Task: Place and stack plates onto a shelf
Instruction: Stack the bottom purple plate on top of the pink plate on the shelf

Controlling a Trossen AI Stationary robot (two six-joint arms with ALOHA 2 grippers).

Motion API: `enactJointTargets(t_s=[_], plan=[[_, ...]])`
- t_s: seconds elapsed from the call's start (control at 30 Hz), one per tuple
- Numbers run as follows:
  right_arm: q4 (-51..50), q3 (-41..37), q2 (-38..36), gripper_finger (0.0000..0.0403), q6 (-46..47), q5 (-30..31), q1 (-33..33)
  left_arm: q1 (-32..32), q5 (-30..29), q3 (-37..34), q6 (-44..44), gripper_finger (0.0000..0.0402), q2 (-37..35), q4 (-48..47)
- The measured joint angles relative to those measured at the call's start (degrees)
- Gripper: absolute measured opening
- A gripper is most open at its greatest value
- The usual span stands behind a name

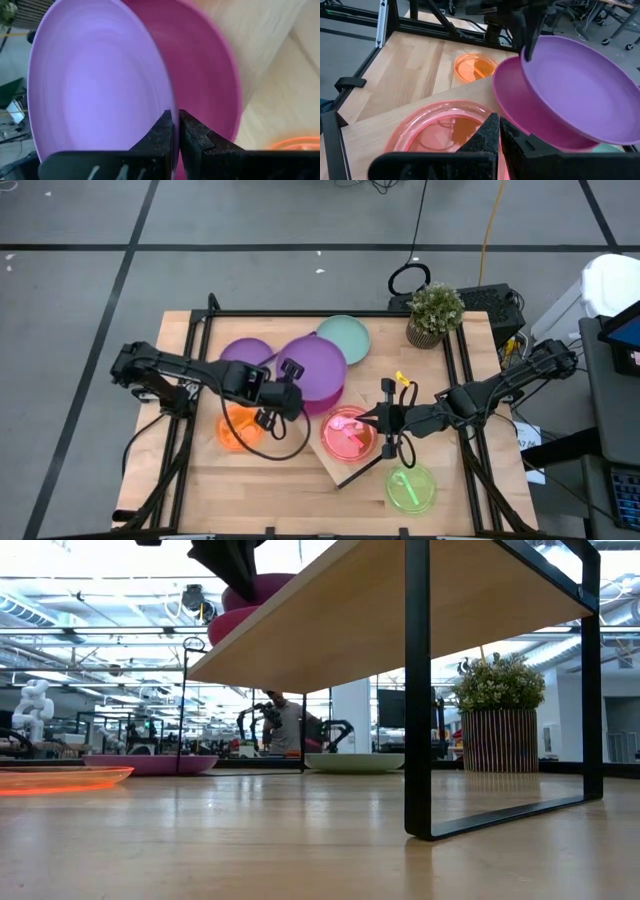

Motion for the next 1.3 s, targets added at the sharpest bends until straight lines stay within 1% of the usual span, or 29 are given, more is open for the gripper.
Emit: enactJointTargets(t_s=[0.17, 0.23, 0.3, 0.47, 0.63, 1.07, 1.17, 1.3], plan=[[0.00, 0.00, 0.00, 0.0000, 0.02, 0.00, 0.00, -0.74, 0.17, 0.00, -2.86, 0.0017, -0.08, 0.14], [0.00, 0.00, -0.01, 0.0000, 0.02, 0.00, 0.00, -0.74, 1.10, 0.00, -4.33, 0.0017, -0.08, 0.14], [0.00, 0.00, 0.01, 0.0000, 0.02, -0.03, 0.00, -0.63, 2.07, 0.00, -4.55, 0.0017, -0.08, 0.08], [0.00, 0.00, 0.01, 0.0000, 0.03, -0.03, 0.00, -0.50, 2.23, 0.00, -4.57, 0.0017, -0.08, 0.07], [0.00, 0.00, 0.01, 0.0000, 0.02, -0.05, 0.00, -0.47, 6.07, 0.00, -4.28, 0.0017, -0.08, 0.09], [0.02, 0.00, 0.01, 0.0000, 0.03, -0.05, 0.00, 0.73, 6.21, 0.00, -4.97, 0.0018, -0.08, 0.11], [0.02, 0.00, 0.01, 0.0000, 0.02, -0.05, 0.00, 0.70, 6.23, 0.00, -5.94, 0.0030, -0.08, 0.12], [0.00, 0.00, 0.01, 0.0000, 0.02, -0.05, 0.00, 0.73, 6.21, 0.00, -7.70, 0.0071, -0.08, 0.15]])
